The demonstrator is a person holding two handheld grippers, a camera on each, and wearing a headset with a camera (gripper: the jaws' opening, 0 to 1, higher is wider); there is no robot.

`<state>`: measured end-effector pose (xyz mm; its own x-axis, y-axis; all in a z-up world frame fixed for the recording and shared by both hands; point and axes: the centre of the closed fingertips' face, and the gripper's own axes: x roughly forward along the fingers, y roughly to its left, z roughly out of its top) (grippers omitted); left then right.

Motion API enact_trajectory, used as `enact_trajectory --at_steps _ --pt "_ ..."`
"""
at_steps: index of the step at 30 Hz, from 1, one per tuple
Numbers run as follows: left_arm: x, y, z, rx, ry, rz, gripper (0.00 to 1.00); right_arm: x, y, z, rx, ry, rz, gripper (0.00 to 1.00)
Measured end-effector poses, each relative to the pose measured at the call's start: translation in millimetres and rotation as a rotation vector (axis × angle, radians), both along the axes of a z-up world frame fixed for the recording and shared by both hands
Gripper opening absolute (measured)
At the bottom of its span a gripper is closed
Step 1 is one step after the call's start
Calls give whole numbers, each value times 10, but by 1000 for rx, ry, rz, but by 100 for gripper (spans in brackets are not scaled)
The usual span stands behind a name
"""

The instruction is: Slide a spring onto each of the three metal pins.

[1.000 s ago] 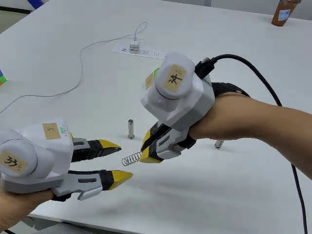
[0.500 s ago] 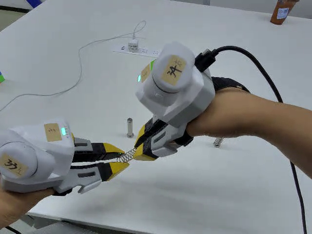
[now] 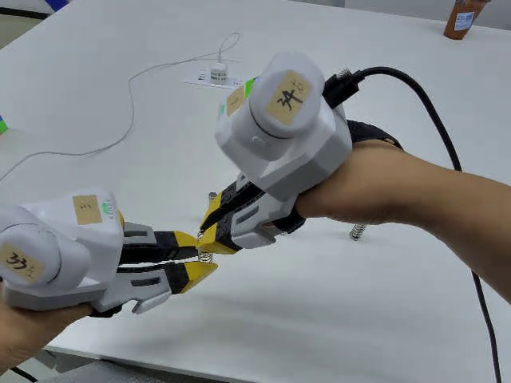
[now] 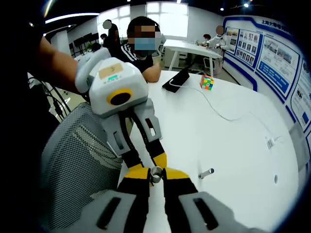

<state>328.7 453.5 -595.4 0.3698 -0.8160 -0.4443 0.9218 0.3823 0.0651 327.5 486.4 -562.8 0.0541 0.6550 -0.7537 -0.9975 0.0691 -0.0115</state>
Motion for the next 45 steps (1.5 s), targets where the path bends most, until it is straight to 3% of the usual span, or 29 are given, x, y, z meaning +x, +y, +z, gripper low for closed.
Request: enact_trajectory --at_steps 7,13,20,25,28,41,45 --pt "10 8 10 -8 4 7 14 3 -9 1 -5 -1 0 11" --pt "34 16 70 -34 16 27 22 -2 -19 11 -7 -2 -4 11" --pt "48 78 115 -68 36 70 34 110 -71 93 6 -16 -35 11" --pt "57 130 148 -80 34 101 42 224 -113 116 15 -27 -71 11" --pt "84 168 156 -82 36 133 53 312 -144 107 16 -34 -98 11" --pt "102 239 137 -98 46 198 71 855 -142 118 56 -121 -238 11" --pt "105 242 143 -115 51 210 75 983 -127 90 71 -121 -279 11"
